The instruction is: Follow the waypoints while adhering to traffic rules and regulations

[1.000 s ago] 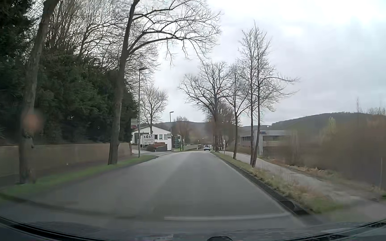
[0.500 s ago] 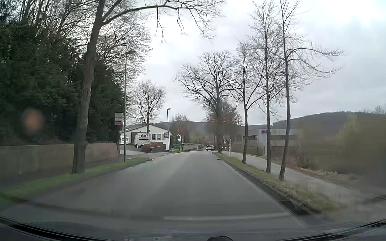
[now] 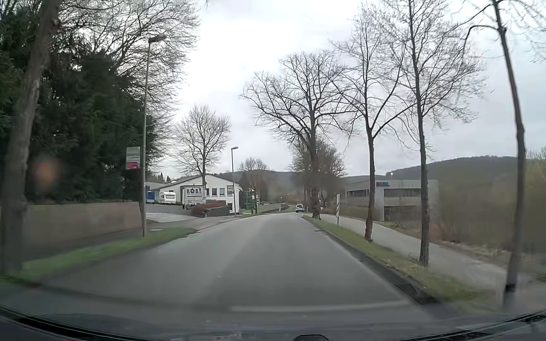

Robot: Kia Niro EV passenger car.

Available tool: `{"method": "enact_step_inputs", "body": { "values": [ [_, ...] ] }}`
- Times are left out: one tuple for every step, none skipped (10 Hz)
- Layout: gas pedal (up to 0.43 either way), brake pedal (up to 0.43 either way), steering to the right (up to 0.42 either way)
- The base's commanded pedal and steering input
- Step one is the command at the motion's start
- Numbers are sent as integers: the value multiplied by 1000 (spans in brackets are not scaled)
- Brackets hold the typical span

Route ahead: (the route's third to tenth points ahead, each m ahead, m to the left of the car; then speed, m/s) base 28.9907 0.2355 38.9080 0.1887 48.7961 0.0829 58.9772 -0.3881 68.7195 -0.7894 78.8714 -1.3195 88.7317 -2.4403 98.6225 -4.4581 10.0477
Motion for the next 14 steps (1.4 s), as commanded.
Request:
{"method": "enact_step_inputs", "body": {
  "values": [
    [169, 0, -3],
    [169, 0, -3],
    [169, 0, -3],
    [169, 0, -3],
    [169, 0, -2],
    [157, 0, -3],
    [157, 0, -2],
    [157, 0, -3],
    [157, 0, -4],
    [157, 0, -5],
    [157, 0, -6],
    [157, 0, -6],
    [150, 0, -6],
    [150, 0, -6]
  ]
}}
